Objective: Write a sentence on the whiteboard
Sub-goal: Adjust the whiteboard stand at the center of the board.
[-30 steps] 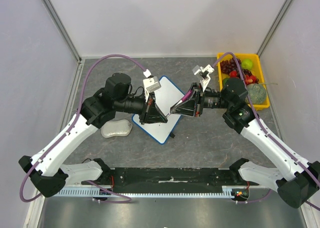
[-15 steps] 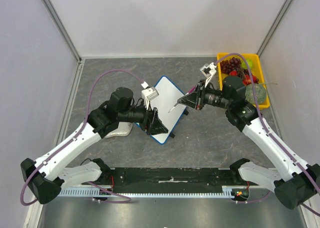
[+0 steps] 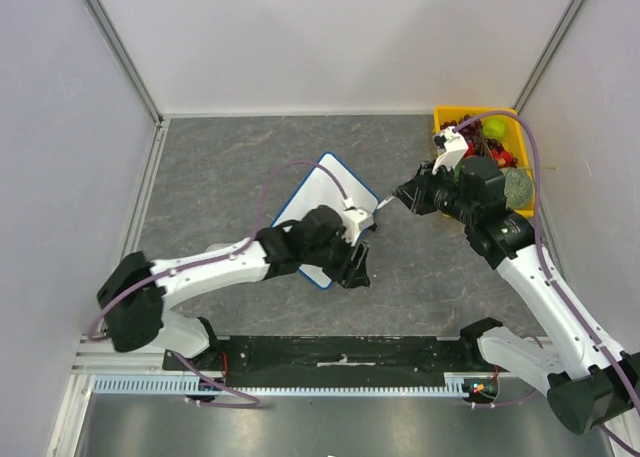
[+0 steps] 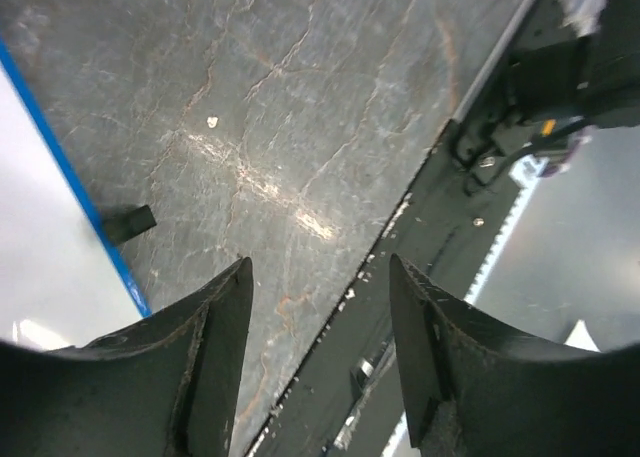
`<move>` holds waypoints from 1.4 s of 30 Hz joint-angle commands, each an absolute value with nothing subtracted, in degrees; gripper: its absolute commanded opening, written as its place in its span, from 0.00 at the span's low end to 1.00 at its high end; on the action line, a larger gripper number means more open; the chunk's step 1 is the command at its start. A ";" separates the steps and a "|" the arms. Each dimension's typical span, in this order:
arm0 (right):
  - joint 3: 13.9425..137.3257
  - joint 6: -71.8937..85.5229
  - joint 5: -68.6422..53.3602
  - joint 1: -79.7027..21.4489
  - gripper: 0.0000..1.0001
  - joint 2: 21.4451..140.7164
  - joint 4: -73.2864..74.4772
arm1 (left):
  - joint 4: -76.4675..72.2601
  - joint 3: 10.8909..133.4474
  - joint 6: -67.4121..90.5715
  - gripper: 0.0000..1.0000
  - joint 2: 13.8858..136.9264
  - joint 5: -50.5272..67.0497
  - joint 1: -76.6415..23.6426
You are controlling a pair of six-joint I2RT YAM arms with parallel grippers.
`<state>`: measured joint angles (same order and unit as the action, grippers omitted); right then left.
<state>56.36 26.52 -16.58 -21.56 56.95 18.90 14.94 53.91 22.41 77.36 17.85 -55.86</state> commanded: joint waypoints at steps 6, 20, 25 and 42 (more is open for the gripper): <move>56.51 23.64 -10.64 -20.74 0.00 54.50 21.71 | 4.57 58.19 23.81 0.38 93.68 4.32 -62.40; 55.46 22.41 -10.63 -20.30 0.00 53.96 22.50 | 2.02 49.49 29.00 0.02 98.53 -6.50 -60.47; 54.84 21.89 -10.46 -20.13 0.00 54.67 22.24 | 2.20 41.68 31.55 0.02 92.04 -6.42 -58.28; 52.82 22.94 -13.18 -20.21 0.00 56.78 18.72 | 9.23 28.30 37.18 0.02 72.34 -10.73 -47.74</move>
